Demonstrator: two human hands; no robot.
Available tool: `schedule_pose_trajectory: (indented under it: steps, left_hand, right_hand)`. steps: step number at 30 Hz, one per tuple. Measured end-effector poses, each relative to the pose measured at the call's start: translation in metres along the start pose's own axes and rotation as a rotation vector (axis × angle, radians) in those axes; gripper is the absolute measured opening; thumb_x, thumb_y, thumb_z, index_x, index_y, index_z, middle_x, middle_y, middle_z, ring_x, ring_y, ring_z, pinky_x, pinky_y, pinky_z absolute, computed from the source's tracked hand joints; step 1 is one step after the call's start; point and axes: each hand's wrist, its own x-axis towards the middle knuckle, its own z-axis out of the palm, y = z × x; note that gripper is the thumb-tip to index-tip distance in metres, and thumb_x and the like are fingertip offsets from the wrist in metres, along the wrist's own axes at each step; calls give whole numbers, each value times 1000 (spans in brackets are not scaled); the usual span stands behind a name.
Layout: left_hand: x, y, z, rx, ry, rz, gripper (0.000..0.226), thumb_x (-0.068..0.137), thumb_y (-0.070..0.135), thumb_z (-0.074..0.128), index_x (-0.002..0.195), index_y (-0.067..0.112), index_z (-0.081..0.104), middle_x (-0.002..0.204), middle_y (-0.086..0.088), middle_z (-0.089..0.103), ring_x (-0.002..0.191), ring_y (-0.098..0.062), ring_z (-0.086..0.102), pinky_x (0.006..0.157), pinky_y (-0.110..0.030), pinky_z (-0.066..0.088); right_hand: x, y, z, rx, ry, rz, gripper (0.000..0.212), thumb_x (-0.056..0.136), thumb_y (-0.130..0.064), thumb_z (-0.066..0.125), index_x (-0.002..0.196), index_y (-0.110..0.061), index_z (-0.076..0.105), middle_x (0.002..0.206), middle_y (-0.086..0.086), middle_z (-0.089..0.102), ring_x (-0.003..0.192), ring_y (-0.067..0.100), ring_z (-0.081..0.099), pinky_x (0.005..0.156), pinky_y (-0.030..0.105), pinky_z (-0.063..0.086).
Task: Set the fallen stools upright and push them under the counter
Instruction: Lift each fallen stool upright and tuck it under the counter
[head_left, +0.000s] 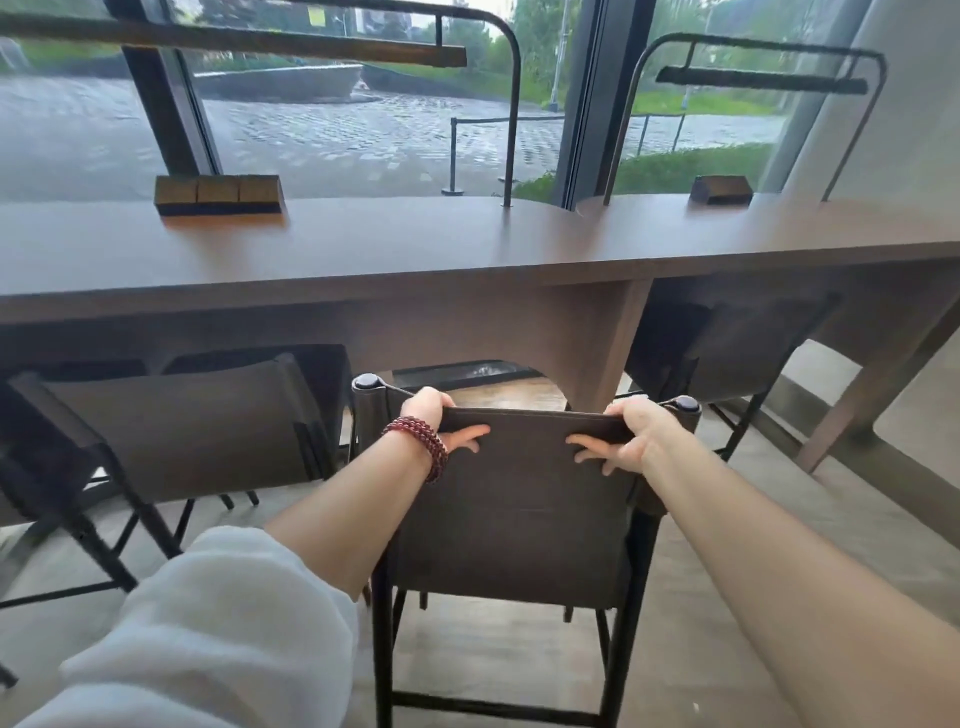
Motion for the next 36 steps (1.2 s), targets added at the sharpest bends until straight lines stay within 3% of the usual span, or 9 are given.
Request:
schedule_pose_trajectory:
  steps: [2,3,7,10,19,24,31,34,36]
  left_hand:
    - [11,-4,1,-121,40,23,14,85,-11,45,75,-2,42,74,-38,64,75,-48,64,87,-48,53]
    - [19,-7,0,-179,35,44,17,85,-14,43,73,-1,42,64,-29,63,68,-45,61,86,-51,52]
    - [56,-29,-15,-331,83,89,25,83,-19,37,72,3,43,80,-14,44,74,-37,53,47,-48,56]
    - [87,-48,-30,-310,113,87,26,82,-21,39,72,2,43,80,-14,43,75,-35,53,53,-50,57]
    - [115,-48,-38,-271,142,138,22,86,-17,41,74,1,44,81,-17,46,77,-37,57,74,-49,51]
    - [112,-46,-38,-296,120,98,11,87,-9,48,80,0,48,96,-22,51,85,-37,59,68,-50,58]
    - [90,-40,-34,-231,114,36,21,87,9,57,106,8,50,120,-19,48,85,-37,62,84,-50,52]
    - [73,-41,-29,-110,160,40,2,91,10,51,90,10,50,108,-17,53,78,-32,64,73,-40,54]
    - [64,-45,-24,-51,153,22,10,95,13,46,85,9,50,97,-16,59,77,-28,63,73,-37,53]
  right_hand:
    - [18,3,6,-76,-30,-67,27,91,6,39,118,8,37,141,39,17,131,58,28,97,51,46]
    - [31,6,7,-96,-64,-99,16,91,7,38,107,9,39,129,37,30,126,57,35,95,48,49]
    - [85,28,2,-47,-147,-177,17,88,14,39,76,3,45,85,18,46,81,41,54,43,42,56]
    - [128,48,-1,-15,-132,-176,20,87,17,43,73,2,47,78,16,48,72,33,54,41,39,56]
    - [162,46,13,-13,-167,-206,18,88,14,47,76,1,46,77,16,47,70,30,55,46,38,58]
    - [158,45,9,-34,-205,-165,6,91,-4,60,89,-2,55,82,16,62,72,28,64,59,42,59]
    - [142,44,-4,-165,-187,-102,35,91,-35,61,116,-12,54,114,15,63,101,34,63,71,42,55]
    - [125,40,-9,-178,-190,-115,41,94,-39,54,124,-11,50,119,16,58,103,33,62,69,40,54]
    - [109,39,-14,-189,-200,-123,46,96,-38,50,132,-9,46,123,17,57,104,32,62,72,40,54]
